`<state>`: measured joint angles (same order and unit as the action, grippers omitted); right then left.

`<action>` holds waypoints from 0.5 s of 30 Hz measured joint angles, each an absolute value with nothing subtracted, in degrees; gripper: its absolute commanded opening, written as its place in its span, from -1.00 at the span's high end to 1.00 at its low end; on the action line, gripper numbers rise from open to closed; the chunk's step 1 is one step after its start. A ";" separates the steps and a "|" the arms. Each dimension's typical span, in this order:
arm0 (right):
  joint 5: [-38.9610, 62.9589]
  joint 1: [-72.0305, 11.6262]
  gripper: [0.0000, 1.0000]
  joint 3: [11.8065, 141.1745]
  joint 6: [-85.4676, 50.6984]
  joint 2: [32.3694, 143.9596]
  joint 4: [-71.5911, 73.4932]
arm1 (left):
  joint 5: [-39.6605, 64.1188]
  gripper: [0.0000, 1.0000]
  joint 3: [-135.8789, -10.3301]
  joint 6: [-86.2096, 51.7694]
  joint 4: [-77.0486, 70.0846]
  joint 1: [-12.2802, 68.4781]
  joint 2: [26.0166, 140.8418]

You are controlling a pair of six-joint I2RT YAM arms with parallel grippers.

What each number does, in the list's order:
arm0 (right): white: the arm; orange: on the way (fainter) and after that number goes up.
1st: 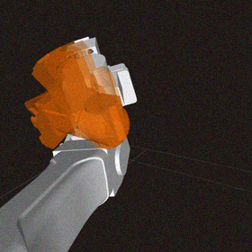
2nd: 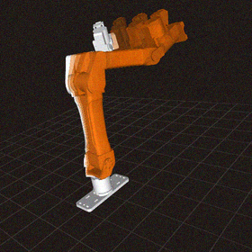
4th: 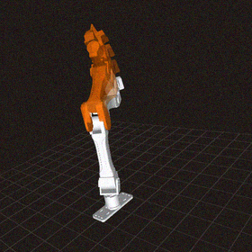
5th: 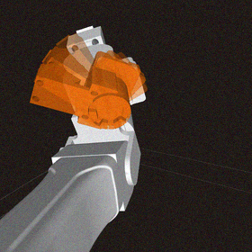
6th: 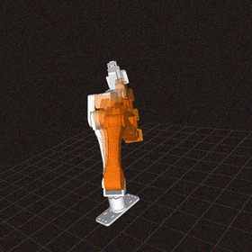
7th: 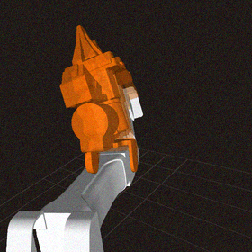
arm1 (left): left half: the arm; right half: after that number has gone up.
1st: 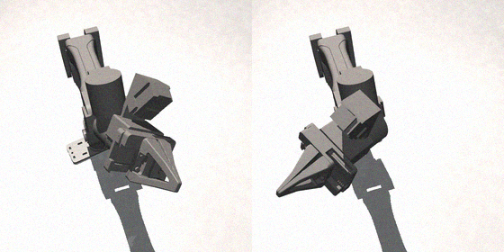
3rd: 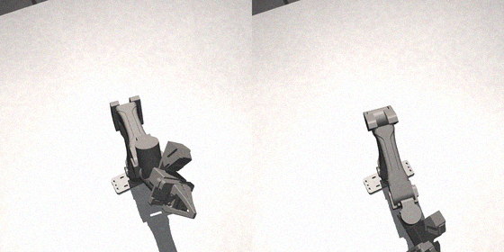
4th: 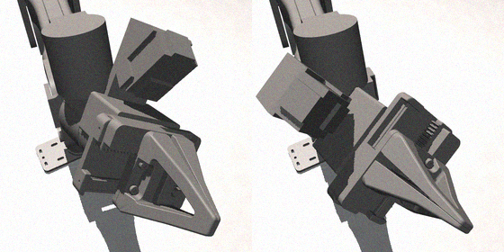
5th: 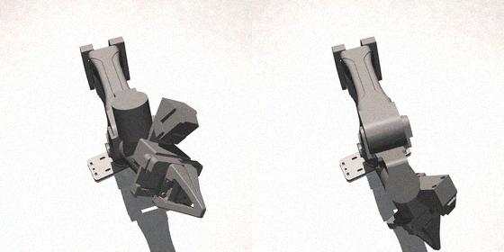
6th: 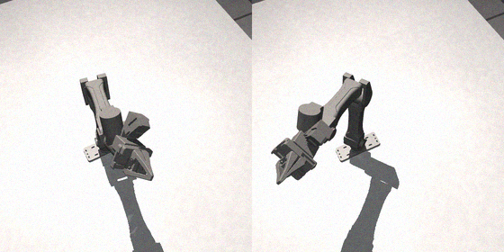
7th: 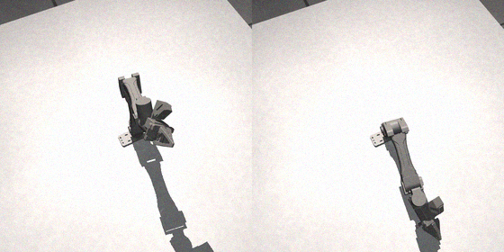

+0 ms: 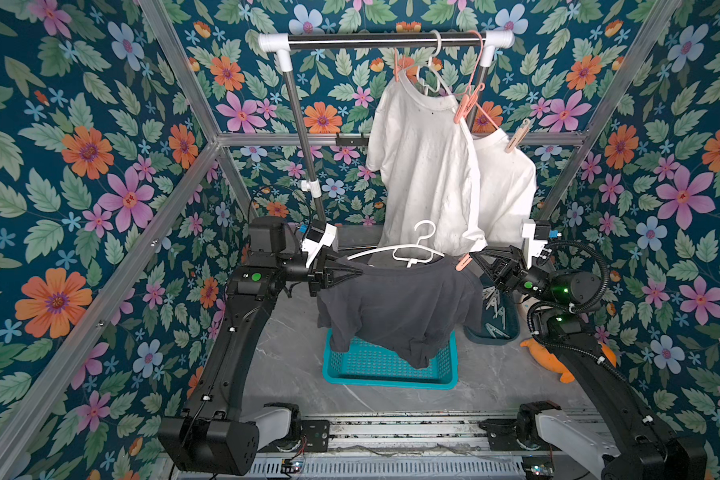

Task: Use clothespins to secure the t-shirt on both sides of the hanger
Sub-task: Clamp the T-shirt on the hanger.

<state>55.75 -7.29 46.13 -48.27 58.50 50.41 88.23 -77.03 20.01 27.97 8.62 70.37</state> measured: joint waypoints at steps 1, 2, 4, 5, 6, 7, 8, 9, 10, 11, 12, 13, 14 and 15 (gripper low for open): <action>56.07 -7.29 0.78 46.13 -48.58 58.98 50.92 | 88.18 1.00 -77.17 20.38 28.34 8.62 70.43; 56.40 -7.29 0.78 46.11 -49.01 59.35 51.29 | 88.14 1.00 -77.28 20.73 28.56 8.62 70.43; 56.77 -7.29 0.79 46.00 -49.30 59.90 51.99 | 88.09 1.00 -77.41 21.08 28.95 8.62 70.39; 56.82 -7.29 0.78 45.95 -49.50 60.12 52.29 | 88.07 1.00 -77.47 21.17 29.17 8.62 70.32; 56.86 -7.29 0.78 45.93 -49.52 60.27 52.60 | 88.07 1.00 -77.49 21.26 29.28 8.62 70.24; 56.99 -7.29 0.78 45.91 -49.71 60.47 52.86 | 88.05 1.00 -77.54 21.30 29.43 8.62 70.17; 57.14 -7.29 0.78 45.91 -49.98 60.71 53.15 | 88.05 1.00 -77.60 21.30 29.58 8.62 70.15; 57.32 -7.29 0.77 45.89 -50.35 60.97 53.49 | 88.03 1.00 -77.62 21.34 29.58 8.62 70.15; 57.45 -7.29 0.76 45.76 -50.61 61.25 53.95 | 87.94 1.00 -77.69 21.37 29.71 8.62 70.15; 57.76 -7.29 0.75 45.50 -50.89 61.49 54.24 | 87.74 1.00 -77.78 21.52 29.85 8.62 70.17; 57.87 -7.29 0.76 45.30 -51.03 61.63 54.26 | 87.66 1.00 -77.89 21.56 30.04 8.62 70.24; 58.08 -7.33 0.75 45.10 -51.24 61.76 54.26 | 87.59 1.00 -78.11 21.85 30.39 8.62 70.28; 58.17 -7.33 0.74 44.91 -51.42 61.82 54.33 | 87.42 1.00 -78.32 22.31 30.85 8.62 70.32; 58.24 -7.38 0.74 44.64 -51.66 61.82 54.54 | 87.29 1.00 -78.59 22.65 31.11 8.62 70.37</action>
<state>58.24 -7.38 44.64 -51.66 61.82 54.54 87.29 -78.59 22.65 31.11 8.62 70.37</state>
